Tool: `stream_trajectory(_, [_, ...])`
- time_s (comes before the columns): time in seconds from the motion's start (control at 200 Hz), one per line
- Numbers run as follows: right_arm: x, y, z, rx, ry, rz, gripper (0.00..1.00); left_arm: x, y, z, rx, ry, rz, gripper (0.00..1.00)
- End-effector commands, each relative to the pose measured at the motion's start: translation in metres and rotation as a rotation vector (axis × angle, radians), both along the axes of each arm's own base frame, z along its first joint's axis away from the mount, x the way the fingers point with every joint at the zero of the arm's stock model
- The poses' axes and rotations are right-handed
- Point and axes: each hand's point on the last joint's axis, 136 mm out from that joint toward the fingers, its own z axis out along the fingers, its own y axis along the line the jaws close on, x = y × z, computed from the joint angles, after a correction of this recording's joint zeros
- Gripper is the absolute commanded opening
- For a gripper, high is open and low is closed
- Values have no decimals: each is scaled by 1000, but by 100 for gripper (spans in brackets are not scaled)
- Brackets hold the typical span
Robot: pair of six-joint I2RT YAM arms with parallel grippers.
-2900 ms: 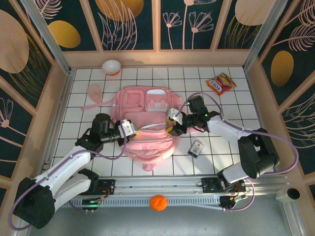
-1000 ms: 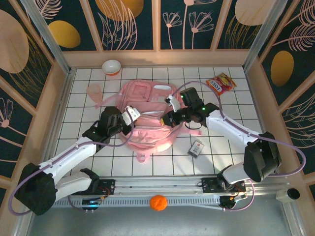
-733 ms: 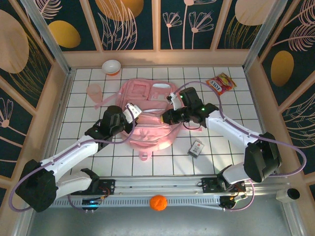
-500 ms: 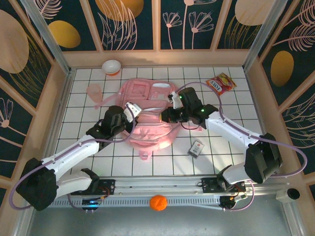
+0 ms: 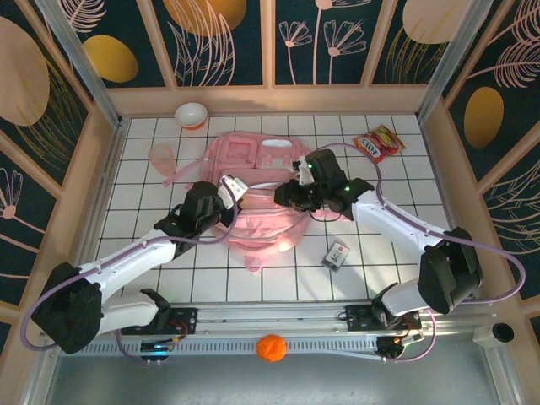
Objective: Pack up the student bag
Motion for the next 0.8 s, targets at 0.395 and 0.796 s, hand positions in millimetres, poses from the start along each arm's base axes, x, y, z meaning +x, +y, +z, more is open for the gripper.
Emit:
stream_trajectory(0.395, [2,-53,10,131,121,-106,53,-28,-31,40,-50,-257,-301,0])
stream_trajectory(0.796, [22,-39,6,196,142,-116,43,-37,-39,43,-66,-254,-372,0])
